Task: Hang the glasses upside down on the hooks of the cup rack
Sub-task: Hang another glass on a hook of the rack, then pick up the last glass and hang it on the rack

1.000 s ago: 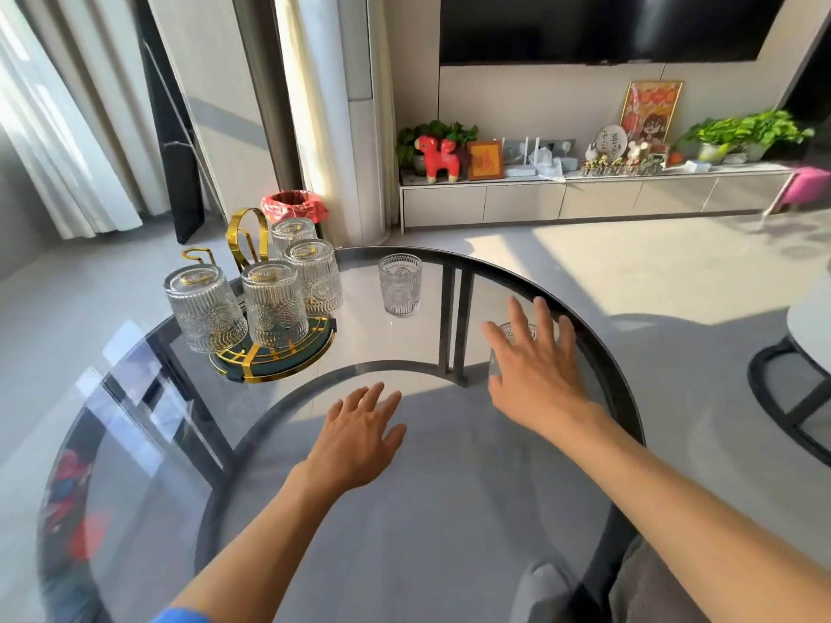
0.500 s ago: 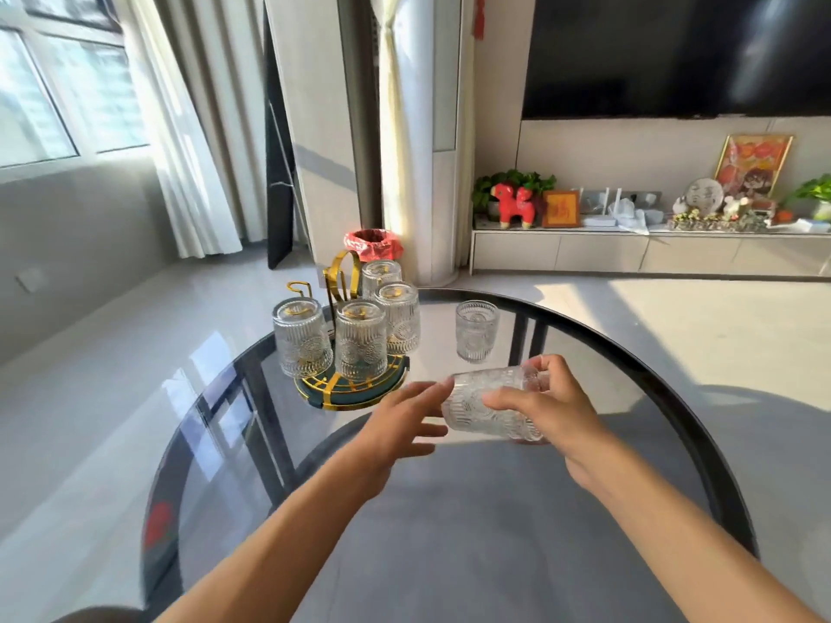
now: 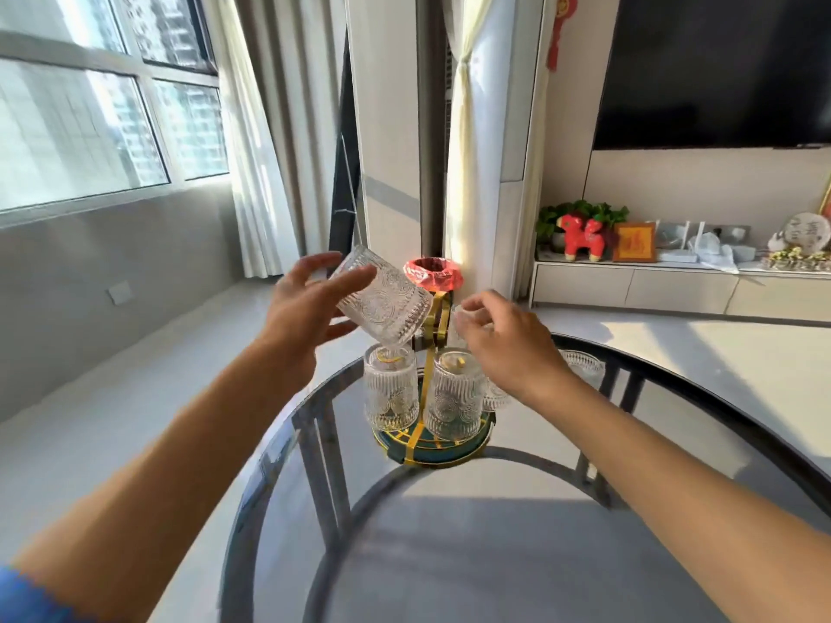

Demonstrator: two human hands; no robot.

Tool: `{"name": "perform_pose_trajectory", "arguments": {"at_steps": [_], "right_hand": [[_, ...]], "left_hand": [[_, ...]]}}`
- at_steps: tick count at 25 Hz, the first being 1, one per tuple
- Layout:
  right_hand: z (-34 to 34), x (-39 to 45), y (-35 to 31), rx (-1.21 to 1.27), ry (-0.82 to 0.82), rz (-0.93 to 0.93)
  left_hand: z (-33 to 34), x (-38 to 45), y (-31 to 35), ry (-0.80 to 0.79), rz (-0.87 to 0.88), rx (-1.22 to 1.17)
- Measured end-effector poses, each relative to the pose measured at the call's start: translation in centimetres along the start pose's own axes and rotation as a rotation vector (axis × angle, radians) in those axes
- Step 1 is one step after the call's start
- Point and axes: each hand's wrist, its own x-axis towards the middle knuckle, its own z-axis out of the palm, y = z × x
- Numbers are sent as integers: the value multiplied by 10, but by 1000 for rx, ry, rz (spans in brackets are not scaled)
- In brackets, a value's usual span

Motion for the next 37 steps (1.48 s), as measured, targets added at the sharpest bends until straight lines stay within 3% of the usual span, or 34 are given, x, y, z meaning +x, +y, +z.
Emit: {"name": "perform_pose_trajectory", "arguments": {"at_steps": [2, 7, 10, 16, 22, 24, 27, 29, 32, 34, 37], "right_hand": [[17, 26, 5, -338, -11, -169], [46, 71, 19, -530, -197, -159], [46, 72, 27, -492, -137, -206], [40, 69, 21, -501, -77, -256], [41, 68, 24, -478, -96, -200], [42, 69, 26, -464, -168, -173], [31, 66, 34, -263, -236, -179], [18, 50, 46, -60, -64, -208], [2, -3, 83, 118, 150, -47], [-2, -42, 113, 126, 167, 133], [-8, -77, 150, 85, 172, 361]], "left_hand": [[-7, 28, -1, 46, 43, 92], [0, 80, -34, 55, 69, 324], [8, 99, -60, 23, 64, 503], [23, 113, -85, -102, -135, 740], [30, 117, -78, -119, -254, 784], [31, 114, -76, -116, -264, 780], [31, 108, -66, -135, -278, 690], [29, 99, -55, -46, -169, 591], [44, 43, -48, 89, 288, 570], [63, -10, -60, 32, 526, 584], [96, -67, -95, -203, 610, 652]]}}
